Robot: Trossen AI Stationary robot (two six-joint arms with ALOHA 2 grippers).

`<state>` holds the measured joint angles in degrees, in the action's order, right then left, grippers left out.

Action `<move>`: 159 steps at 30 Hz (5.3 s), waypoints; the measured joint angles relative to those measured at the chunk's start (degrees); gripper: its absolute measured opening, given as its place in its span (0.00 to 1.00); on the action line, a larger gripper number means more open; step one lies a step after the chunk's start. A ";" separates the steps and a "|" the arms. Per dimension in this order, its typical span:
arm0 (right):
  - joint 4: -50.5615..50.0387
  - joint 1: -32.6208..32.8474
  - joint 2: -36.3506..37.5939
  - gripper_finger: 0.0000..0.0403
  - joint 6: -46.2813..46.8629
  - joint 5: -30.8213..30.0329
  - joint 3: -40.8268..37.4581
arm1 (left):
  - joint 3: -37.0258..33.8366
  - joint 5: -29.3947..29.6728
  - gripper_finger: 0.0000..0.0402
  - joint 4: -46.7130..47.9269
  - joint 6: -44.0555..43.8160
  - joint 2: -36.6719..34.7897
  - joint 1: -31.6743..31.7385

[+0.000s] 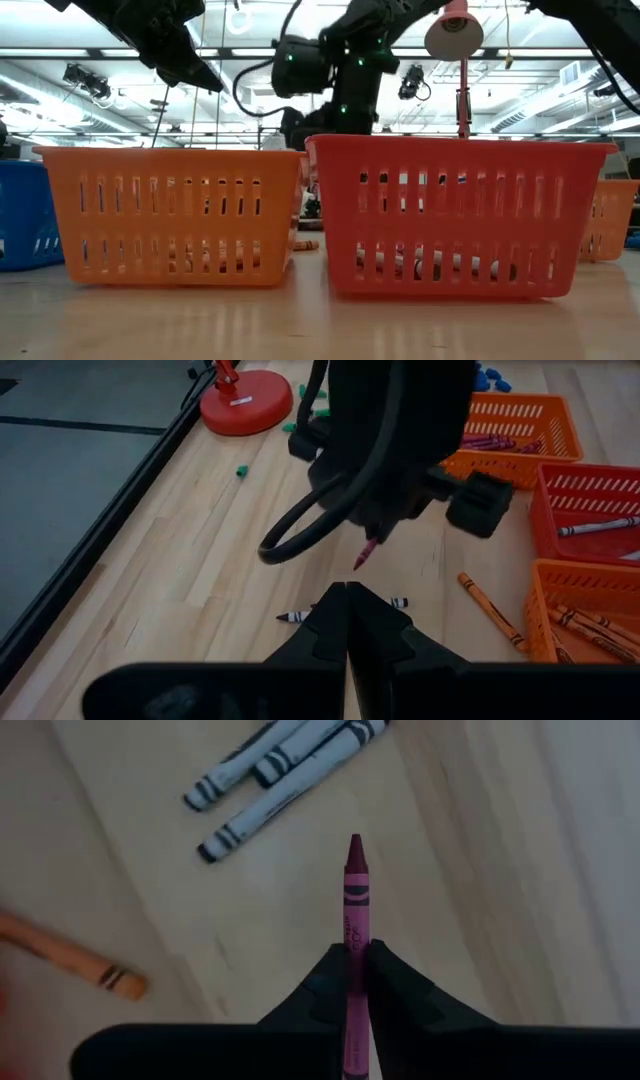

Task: Sort crayons
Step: Put the red crayon into the right orange bin, then put the black crayon into the blue bin

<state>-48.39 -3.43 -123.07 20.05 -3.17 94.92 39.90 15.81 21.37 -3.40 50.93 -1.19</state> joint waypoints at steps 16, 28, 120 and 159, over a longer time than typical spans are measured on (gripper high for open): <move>-25.68 6.50 6.81 0.09 8.16 -16.92 3.57 | 0.00 0.00 0.02 1.42 -0.57 -0.01 0.00; -35.99 15.75 9.05 0.10 23.17 -5.63 -2.84 | 0.00 0.00 0.02 0.72 -1.36 0.00 0.00; 68.24 8.45 34.16 0.29 -28.89 -20.51 -56.24 | 19.69 10.27 0.32 2.81 -58.64 50.97 -3.13; 67.53 7.68 34.16 0.29 -29.22 -18.13 -56.24 | 19.86 0.94 0.24 14.10 -47.83 55.00 -3.04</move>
<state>19.14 4.25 -88.90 -9.17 -21.30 38.68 59.76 16.76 35.46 -51.23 105.93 -4.23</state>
